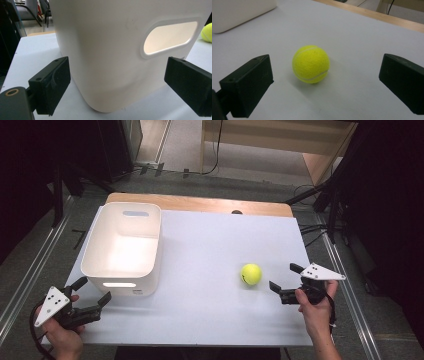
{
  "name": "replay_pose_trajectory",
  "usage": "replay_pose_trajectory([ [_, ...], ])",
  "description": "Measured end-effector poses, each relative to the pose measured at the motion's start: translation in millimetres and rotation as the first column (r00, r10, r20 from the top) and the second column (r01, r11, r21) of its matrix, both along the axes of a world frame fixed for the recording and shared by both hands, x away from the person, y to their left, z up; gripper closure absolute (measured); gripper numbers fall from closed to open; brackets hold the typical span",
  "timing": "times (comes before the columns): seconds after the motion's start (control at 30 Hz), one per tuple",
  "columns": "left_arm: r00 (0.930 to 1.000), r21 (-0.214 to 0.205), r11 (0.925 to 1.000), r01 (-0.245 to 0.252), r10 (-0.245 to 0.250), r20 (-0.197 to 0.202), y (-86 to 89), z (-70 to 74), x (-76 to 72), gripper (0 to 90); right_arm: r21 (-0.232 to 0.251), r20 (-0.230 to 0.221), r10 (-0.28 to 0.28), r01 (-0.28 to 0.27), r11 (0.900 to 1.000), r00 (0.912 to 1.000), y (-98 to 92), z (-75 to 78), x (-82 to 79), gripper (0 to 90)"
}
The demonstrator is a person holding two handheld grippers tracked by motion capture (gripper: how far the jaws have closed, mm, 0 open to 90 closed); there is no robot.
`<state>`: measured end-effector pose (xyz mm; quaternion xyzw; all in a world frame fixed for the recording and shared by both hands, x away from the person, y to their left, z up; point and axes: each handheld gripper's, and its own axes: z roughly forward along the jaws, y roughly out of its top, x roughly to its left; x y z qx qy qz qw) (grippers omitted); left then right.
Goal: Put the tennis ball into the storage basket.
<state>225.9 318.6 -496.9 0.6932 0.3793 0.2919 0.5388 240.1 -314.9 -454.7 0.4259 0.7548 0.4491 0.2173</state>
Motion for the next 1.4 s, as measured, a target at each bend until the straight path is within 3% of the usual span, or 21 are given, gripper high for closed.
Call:
replay_pose_trajectory([
  [0.2, 1.0000, -0.001, 1.0000, 0.002, -0.002, 0.000, 0.1, 0.0, -0.1, 7.2, -0.014, -0.023, 0.035, -0.035, 0.9993, 0.9991, 11.1, 3.6, 11.8, 0.0],
  [0.57, 1.0000, 0.003, 1.0000, 0.001, -0.001, 0.001, -0.3, 0.0, -0.1, 7.3, -0.071, -0.107, 0.087, -0.095, 0.9929, 0.9904, 25.1, 11.6, 29.9, 0.0],
  [0.83, 1.0000, 0.002, 1.0000, 0.003, -0.003, 0.001, -0.3, 0.0, -0.1, 7.2, -0.109, -0.131, 0.116, -0.131, 0.9854, 0.9845, 32.9, 20.8, 40.5, 0.0],
  [1.07, 1.0000, 0.000, 1.0000, 0.004, -0.004, 0.001, -0.2, 0.0, -0.1, 7.3, -0.137, -0.195, 0.158, -0.186, 0.9729, 0.9681, 43.6, 22.8, 51.4, 0.0],
  [1.1, 1.0000, 0.000, 1.0000, 0.005, -0.005, 0.001, -0.2, 0.0, -0.1, 7.3, -0.145, -0.216, 0.166, -0.200, 0.9691, 0.9622, 46.9, 22.8, 54.4, 0.0],
  [1.4, 1.0000, 0.000, 1.0000, 0.007, -0.007, 0.001, 0.1, 0.1, -0.1, 7.3, -0.185, -0.286, 0.179, -0.237, 0.9537, 0.9415, 57.5, 20.0, 64.5, 0.0],
])
